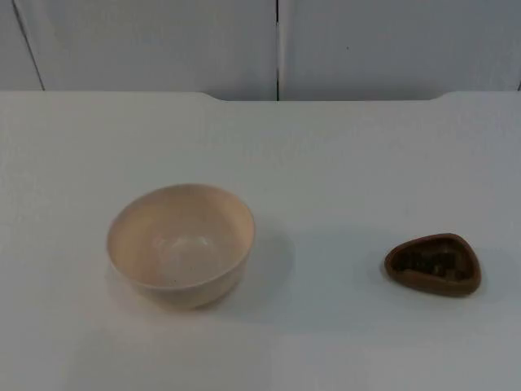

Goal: Pick up the bowl with the left hand and pour the coffee beans from the cup into the bowl with the right hand.

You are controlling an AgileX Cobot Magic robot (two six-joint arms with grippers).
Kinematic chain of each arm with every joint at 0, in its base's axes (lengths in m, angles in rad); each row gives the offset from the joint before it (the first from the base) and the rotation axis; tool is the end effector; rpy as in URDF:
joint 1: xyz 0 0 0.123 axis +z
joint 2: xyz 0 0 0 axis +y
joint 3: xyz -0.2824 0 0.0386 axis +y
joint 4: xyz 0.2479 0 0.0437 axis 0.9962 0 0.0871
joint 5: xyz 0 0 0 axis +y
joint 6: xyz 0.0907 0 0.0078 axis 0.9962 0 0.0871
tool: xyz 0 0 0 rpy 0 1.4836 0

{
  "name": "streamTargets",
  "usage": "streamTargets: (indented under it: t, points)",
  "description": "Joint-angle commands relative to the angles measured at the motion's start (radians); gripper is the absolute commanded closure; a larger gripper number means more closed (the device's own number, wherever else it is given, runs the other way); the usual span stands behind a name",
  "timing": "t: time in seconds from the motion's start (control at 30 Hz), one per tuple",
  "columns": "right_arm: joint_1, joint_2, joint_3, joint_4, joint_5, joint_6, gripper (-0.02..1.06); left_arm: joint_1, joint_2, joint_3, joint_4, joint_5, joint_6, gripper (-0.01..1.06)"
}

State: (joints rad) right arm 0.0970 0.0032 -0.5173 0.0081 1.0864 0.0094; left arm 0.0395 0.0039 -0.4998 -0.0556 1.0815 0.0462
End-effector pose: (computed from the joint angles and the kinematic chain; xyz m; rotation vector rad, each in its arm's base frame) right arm -0.0075 -0.0001 0.2799 -0.0906 2.0547 0.0757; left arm -0.0050 -0.0047 0.2756 0.0101 2.0679 -0.0141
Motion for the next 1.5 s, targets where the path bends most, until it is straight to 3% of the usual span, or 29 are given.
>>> streamTargets:
  t: [0.0, 0.13, 0.53, 1.0, 1.33, 1.47]
  points:
    - [-0.006, -0.003, 0.002, -0.001, -0.009, -0.002, -0.01, 0.000, 0.017, -0.012, -0.006, -0.030, 0.000, 0.00]
    - [-0.006, -0.003, 0.002, -0.001, -0.009, -0.002, -0.01, 0.000, 0.082, -0.048, -0.008, -0.081, 0.013, 0.00]
    - [-0.006, -0.003, 0.002, -0.001, -0.009, -0.002, -0.01, 0.000, 0.211, -0.117, -0.039, -0.129, 0.035, 0.00]
    - [-0.006, -0.003, 0.002, -0.001, -0.009, -0.002, -0.01, 0.000, 0.393, -0.203, -0.179, -0.136, 0.035, 0.00]
    - [-0.006, -0.003, 0.002, -0.001, -0.009, -0.002, -0.01, 0.000, 0.516, -0.206, -0.253, -0.205, 0.073, 0.00]
    - [-0.006, -0.003, 0.002, -0.001, -0.009, -0.002, -0.01, 0.000, 0.599, -0.206, -0.337, -0.243, 0.146, 0.00]
